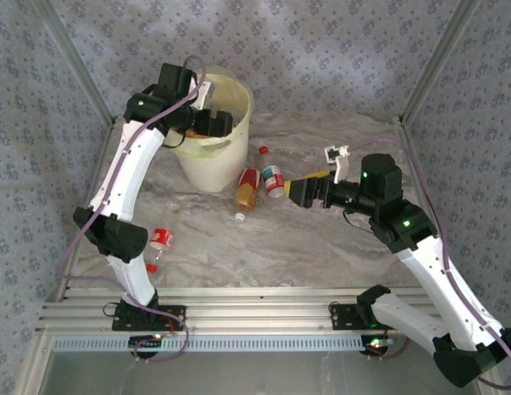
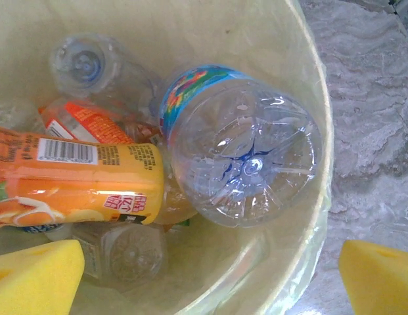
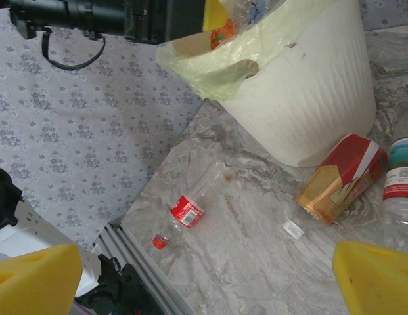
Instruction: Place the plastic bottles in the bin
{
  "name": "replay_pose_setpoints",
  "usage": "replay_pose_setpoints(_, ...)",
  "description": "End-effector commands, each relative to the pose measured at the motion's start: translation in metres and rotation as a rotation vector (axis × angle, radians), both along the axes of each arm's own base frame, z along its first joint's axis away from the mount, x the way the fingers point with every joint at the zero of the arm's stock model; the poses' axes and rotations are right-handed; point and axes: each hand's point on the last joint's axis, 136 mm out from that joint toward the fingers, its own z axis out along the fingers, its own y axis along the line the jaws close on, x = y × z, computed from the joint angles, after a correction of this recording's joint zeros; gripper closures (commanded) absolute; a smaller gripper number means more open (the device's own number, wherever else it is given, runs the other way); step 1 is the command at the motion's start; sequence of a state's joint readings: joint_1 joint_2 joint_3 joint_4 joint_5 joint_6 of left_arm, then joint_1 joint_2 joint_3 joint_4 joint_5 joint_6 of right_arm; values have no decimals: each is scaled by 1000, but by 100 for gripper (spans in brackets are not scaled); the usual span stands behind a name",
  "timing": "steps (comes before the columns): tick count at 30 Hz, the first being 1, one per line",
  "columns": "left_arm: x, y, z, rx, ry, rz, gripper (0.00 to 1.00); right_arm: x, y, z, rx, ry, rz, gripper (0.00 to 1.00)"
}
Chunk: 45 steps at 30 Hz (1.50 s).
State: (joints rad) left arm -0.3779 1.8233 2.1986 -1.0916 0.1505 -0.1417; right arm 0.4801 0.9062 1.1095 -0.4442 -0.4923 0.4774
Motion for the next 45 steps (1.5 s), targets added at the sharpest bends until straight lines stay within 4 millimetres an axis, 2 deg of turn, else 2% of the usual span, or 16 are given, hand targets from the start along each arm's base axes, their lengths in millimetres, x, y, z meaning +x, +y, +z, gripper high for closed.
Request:
replay_pose_setpoints(1, -18, 9, 42, -23, -89, 10, 0, 6, -6, -11, -38, 19, -38, 0)
replay_pose_setpoints(6, -26, 6, 55, -63, -113, -15, 0, 12, -7, -22, -62, 46, -61, 0)
replay_pose_setpoints(8, -23, 8, 48, -43, -104, -10, 2, 13, -5, -23, -59, 49, -58, 0)
replay_pose_setpoints(12, -8, 11, 27, -22, -59, 10, 19, 15, -5, -24, -61, 53, -60, 0)
replay_pose_setpoints(13, -4, 11, 23, -18, -52, 13, 19, 15, -5, -24, -60, 53, -59, 0)
replay_pose_setpoints(20, 17, 3, -8, 10, 20, 2, 11, 13, -7, -27, -69, 59, -69, 0)
replay_pose_setpoints(26, 16, 3, -23, 27, 71, 2, 10, 14, -8, -31, -75, 66, -71, 0)
replay_pose_setpoints(29, 12, 6, -20, 33, 68, 6, 9, 18, -7, -35, -82, 74, -78, 0)
replay_pose_setpoints(38, -3, 17, 12, 25, -5, 31, 1, 42, -6, -59, -151, 124, -122, 1)
replay_pose_setpoints(42, 0, 27, 4, 27, 18, 50, 0, 48, 0, -71, -173, 147, -105, 1)
replay_pose_setpoints(45, 4, 27, -4, -15, 45, 46, 0, 50, 2, -78, -185, 158, -96, 1)
